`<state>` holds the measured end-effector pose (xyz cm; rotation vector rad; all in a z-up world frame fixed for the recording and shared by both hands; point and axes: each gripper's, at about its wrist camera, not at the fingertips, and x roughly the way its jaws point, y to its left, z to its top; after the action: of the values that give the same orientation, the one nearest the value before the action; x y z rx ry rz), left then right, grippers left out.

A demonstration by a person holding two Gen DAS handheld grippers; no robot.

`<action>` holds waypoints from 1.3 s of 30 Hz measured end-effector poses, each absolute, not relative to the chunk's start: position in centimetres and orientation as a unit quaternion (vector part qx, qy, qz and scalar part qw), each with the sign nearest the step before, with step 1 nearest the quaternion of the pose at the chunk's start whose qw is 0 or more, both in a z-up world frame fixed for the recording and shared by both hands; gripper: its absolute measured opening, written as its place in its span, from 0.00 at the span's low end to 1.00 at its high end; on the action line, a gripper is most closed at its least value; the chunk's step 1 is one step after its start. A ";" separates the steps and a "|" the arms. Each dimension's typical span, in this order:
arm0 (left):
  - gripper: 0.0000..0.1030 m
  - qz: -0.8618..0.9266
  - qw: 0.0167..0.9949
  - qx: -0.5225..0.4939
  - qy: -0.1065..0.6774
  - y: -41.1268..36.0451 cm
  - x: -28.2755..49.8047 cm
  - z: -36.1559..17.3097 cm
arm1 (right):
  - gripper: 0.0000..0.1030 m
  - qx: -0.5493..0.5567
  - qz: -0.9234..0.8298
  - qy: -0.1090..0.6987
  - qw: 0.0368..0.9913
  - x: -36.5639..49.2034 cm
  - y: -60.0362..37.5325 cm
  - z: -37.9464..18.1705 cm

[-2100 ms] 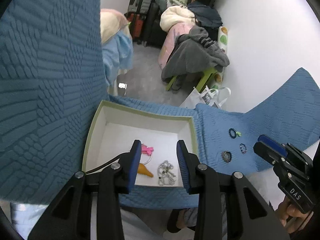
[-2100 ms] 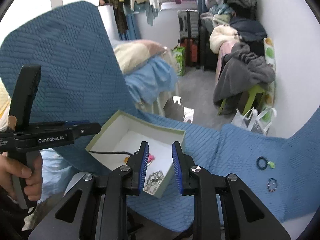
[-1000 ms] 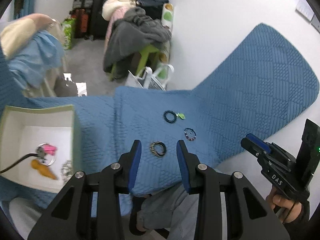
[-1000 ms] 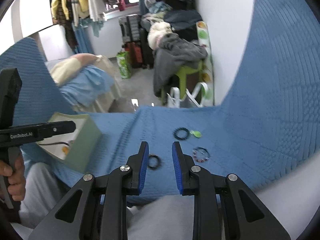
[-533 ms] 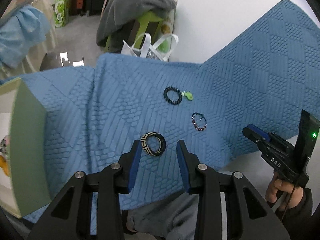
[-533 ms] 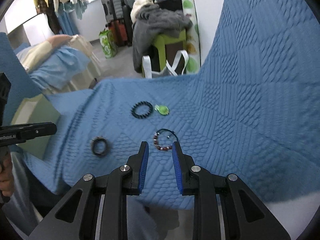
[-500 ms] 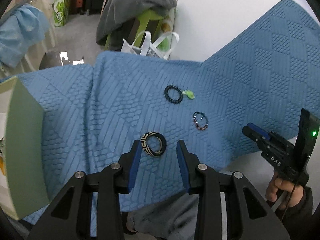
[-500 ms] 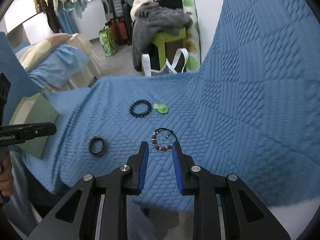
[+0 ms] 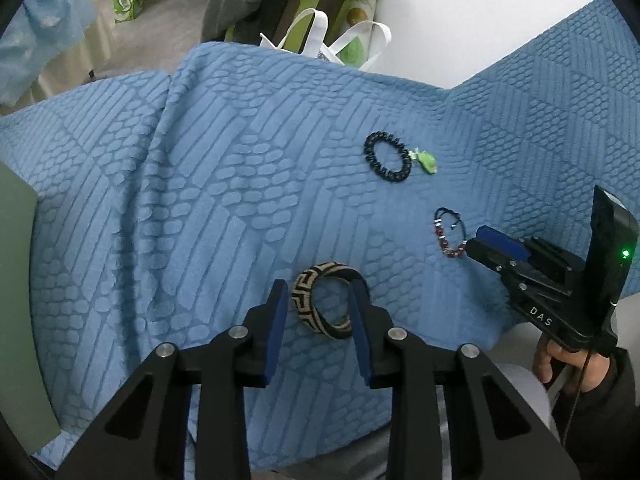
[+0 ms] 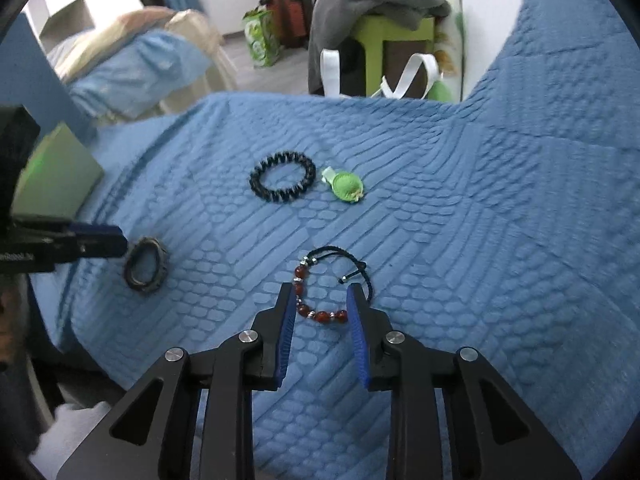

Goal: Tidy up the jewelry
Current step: 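Grasp the black-and-gold bangle with the left gripper while the right grasps the red-bead bracelet, then carry the bangle and red-bead bracelet with both grippers over the white box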

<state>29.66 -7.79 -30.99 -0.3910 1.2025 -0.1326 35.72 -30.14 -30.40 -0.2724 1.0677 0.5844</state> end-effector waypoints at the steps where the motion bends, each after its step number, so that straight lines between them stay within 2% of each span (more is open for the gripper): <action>1: 0.31 -0.063 0.803 -0.182 0.564 -7.8 29.7 -31.2 | 0.24 -0.134 0.278 0.503 0.807 35.8 -29.9 -30.9; 7: 0.29 -0.059 0.803 -0.168 0.568 -8.1 29.7 -32.1 | 0.24 -0.139 0.317 0.500 0.793 35.5 -29.3 -31.6; 12: 0.27 -0.059 0.808 -0.158 0.564 -8.6 30.3 -32.4 | 0.10 -0.167 0.322 0.491 0.792 35.4 -28.4 -32.4; 16: 0.13 -0.059 0.808 -0.151 0.567 -8.8 30.6 -32.4 | 0.07 -0.186 0.315 0.483 0.796 35.2 -27.8 -32.4; 20: 0.08 -0.060 0.807 -0.147 0.568 -9.1 30.6 -32.3 | 0.05 -0.196 0.311 0.479 0.797 34.7 -27.2 -31.8; 39: 0.07 -0.072 0.843 -0.155 0.509 -7.1 26.6 -24.6 | 0.05 -0.134 0.244 0.446 0.851 29.8 -27.1 -23.7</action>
<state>26.60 -7.06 -24.55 -0.3278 1.0758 -0.1522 29.84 -27.09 -23.70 -0.2829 0.9391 0.5137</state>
